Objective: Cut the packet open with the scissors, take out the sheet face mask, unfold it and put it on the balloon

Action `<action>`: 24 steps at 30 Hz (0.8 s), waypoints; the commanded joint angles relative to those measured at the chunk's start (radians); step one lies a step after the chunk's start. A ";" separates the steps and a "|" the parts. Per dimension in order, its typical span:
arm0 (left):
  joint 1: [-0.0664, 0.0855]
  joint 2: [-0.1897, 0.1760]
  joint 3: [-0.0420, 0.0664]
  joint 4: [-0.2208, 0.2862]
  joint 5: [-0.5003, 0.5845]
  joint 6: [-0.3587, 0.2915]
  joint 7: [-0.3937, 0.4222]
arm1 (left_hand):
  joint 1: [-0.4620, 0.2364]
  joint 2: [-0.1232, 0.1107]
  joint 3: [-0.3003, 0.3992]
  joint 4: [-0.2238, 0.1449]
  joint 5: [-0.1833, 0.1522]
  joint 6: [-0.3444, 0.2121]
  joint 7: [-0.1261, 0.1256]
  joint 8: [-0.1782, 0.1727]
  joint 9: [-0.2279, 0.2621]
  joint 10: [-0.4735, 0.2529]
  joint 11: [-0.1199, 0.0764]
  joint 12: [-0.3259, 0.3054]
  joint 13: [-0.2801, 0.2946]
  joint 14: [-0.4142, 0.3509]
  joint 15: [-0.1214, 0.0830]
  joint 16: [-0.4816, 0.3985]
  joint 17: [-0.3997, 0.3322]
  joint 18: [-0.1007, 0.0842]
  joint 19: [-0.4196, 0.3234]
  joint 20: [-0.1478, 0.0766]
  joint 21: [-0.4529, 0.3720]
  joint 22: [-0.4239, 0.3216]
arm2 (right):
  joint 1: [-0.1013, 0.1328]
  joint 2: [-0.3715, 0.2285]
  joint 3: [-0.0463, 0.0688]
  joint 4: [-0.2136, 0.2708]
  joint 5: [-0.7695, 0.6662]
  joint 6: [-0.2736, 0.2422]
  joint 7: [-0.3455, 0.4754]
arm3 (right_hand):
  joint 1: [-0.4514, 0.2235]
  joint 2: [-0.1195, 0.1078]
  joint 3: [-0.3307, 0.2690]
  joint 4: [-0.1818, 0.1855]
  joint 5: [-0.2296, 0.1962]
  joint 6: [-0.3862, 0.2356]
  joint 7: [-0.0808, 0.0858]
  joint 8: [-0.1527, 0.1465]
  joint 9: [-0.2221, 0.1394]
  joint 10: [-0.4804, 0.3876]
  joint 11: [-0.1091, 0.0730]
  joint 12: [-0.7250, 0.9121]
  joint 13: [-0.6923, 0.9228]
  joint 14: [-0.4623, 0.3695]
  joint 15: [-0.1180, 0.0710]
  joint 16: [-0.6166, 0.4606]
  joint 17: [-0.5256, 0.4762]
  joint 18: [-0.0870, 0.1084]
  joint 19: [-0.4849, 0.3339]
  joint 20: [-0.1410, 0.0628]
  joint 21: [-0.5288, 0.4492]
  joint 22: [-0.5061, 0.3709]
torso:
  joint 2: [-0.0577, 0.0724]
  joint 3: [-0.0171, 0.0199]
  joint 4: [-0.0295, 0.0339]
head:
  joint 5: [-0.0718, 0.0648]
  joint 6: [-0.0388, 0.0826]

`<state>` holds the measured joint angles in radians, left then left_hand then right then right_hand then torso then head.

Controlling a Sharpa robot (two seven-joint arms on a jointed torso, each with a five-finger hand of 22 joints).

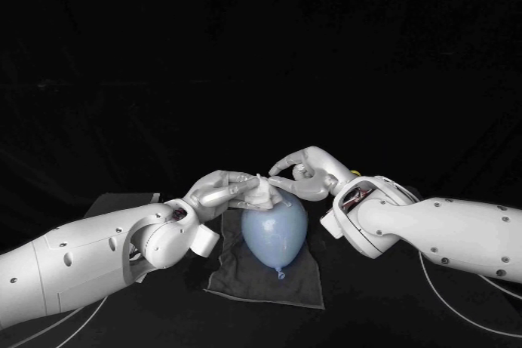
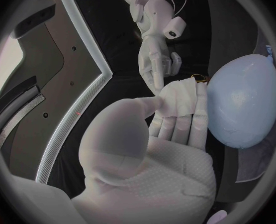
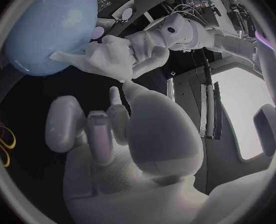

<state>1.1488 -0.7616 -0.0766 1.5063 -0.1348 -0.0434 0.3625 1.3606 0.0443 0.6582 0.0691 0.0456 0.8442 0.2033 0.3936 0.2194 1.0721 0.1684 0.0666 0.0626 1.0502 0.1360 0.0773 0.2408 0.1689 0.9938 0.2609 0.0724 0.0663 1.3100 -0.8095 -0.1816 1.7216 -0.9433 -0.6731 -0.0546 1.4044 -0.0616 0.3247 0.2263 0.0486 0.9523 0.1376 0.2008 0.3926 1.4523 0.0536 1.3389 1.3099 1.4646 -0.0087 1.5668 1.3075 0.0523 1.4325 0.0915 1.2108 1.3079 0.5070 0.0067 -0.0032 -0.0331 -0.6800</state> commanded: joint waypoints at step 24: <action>0.001 -0.006 0.002 0.004 -0.131 -0.020 0.045 | 0.013 0.010 0.004 0.005 0.003 -0.004 0.000 0.006 0.004 -0.010 -0.001 -0.003 0.000 -0.010 0.000 -0.003 0.002 0.016 -0.006 0.004 -0.001 0.000 | 0.000 -0.007 0.001 0.038 0.079 0.063 -0.025 | -0.043 0.003 -0.011 0.033 0.002 0.054 -0.014 0.005 -0.002 0.007 -0.011 0.013 0.119 0.106 -0.015 0.004 0.263 0.017 0.010 -0.007 -0.001 0.171 | -0.002 0.0013 -0.0025 | 0.004 0.000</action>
<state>1.1484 -0.7694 -0.0761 1.5087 -0.2550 -0.0513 0.3866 1.3673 0.0510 0.6610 0.0719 0.0449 0.8423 0.2018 0.3971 0.2210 1.0683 0.1646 0.0666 0.0629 1.0505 0.1362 0.0773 0.2416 0.1689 0.9937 0.2609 0.0723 0.0663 1.3101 -0.8151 -0.1810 1.7545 -0.8647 -0.6433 -0.0748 1.3679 -0.0582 0.3131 0.2539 0.0486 1.0004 0.1251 0.2047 0.3903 1.4576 0.0480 1.3494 1.3088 1.4667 -0.0181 1.5673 1.3073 0.0521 1.4376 0.0862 1.2101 1.3073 0.5054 0.0081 -0.0054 -0.0284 -0.6800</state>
